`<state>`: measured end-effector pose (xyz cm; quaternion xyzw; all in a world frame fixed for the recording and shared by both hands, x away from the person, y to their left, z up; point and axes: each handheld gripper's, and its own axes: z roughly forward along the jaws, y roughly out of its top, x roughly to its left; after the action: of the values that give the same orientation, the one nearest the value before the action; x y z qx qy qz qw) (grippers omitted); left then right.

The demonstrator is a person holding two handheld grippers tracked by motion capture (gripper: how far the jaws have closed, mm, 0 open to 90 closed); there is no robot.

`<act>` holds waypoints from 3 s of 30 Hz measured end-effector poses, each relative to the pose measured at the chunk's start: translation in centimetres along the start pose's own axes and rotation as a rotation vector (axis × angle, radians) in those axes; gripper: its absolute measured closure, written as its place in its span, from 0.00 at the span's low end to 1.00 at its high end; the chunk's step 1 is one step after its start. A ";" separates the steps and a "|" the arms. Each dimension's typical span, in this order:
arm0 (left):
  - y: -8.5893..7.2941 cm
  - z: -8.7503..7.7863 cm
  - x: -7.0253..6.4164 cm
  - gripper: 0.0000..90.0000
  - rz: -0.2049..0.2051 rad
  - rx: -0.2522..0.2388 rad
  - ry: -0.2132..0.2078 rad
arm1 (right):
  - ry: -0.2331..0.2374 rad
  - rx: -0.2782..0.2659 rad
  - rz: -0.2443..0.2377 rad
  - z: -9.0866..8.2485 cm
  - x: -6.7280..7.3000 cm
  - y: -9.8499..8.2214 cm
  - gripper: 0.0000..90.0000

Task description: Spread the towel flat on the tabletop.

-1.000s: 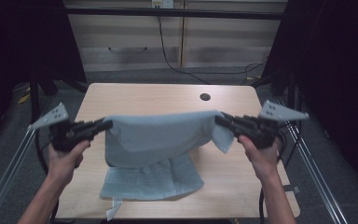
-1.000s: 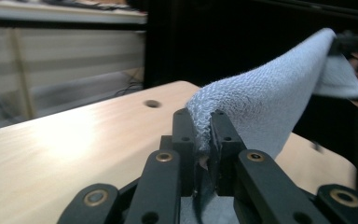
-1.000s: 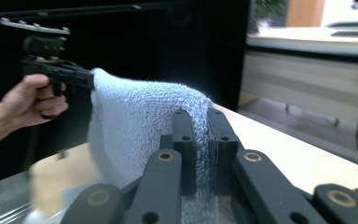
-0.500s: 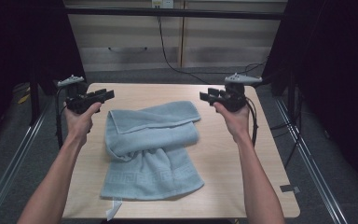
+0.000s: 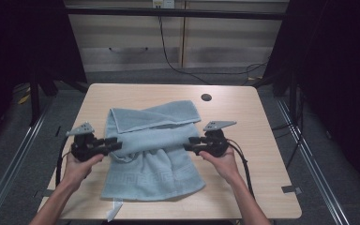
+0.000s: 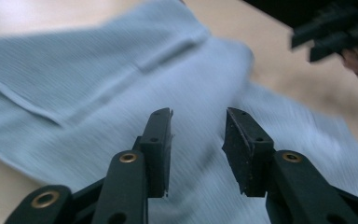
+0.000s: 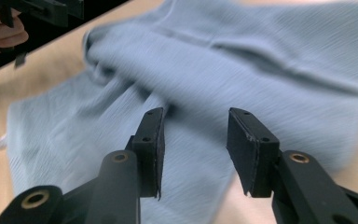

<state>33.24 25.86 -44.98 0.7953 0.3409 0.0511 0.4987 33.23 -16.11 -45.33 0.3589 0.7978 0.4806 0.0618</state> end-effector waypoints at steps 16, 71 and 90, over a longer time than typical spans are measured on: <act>-4.9 3.5 -0.2 0.51 0.068 0.150 0.039 | -0.008 0.109 -0.052 5.9 0.1 -3.4 0.48; -2.7 1.5 -1.5 0.68 -0.030 0.068 -0.045 | -0.023 0.049 -0.078 -4.3 3.2 -6.0 0.63; -4.6 4.9 -1.8 0.71 0.093 0.158 0.020 | -0.075 0.171 -0.068 -1.5 2.1 -7.8 0.67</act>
<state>31.68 22.33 -50.80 0.8466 0.3116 0.0548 0.4280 26.99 -18.07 -50.32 0.3532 0.8448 0.3946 0.0768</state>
